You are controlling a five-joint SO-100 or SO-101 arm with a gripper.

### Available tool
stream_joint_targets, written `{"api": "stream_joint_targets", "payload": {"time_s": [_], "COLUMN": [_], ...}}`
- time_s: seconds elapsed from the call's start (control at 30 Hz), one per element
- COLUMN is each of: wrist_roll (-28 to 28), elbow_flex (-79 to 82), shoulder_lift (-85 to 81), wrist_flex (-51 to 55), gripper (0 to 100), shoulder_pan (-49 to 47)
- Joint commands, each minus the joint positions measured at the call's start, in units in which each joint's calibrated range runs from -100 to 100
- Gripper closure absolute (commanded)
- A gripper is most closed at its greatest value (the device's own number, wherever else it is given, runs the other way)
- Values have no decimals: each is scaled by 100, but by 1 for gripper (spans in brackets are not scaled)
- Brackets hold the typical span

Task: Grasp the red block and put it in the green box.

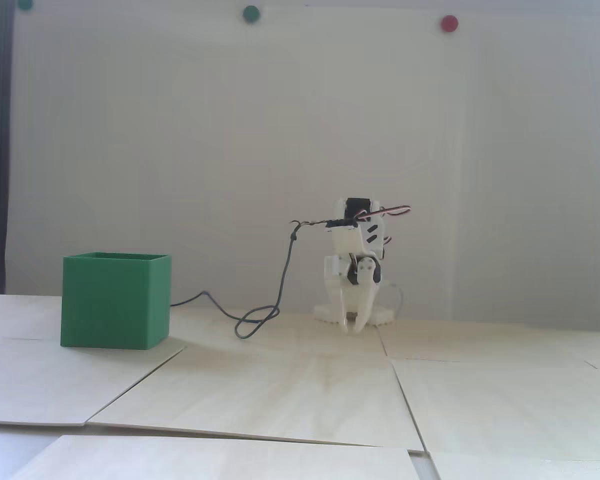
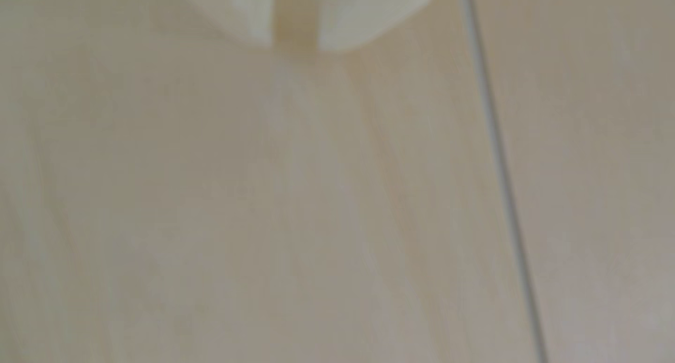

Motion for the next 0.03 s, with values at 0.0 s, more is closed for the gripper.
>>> {"api": "stream_joint_targets", "payload": {"time_s": [0.0], "wrist_roll": [-30], "elbow_flex": [82], "shoulder_lift": [-5], "wrist_flex": [127], "gripper": [97], "shoulder_pan": [-21]}}
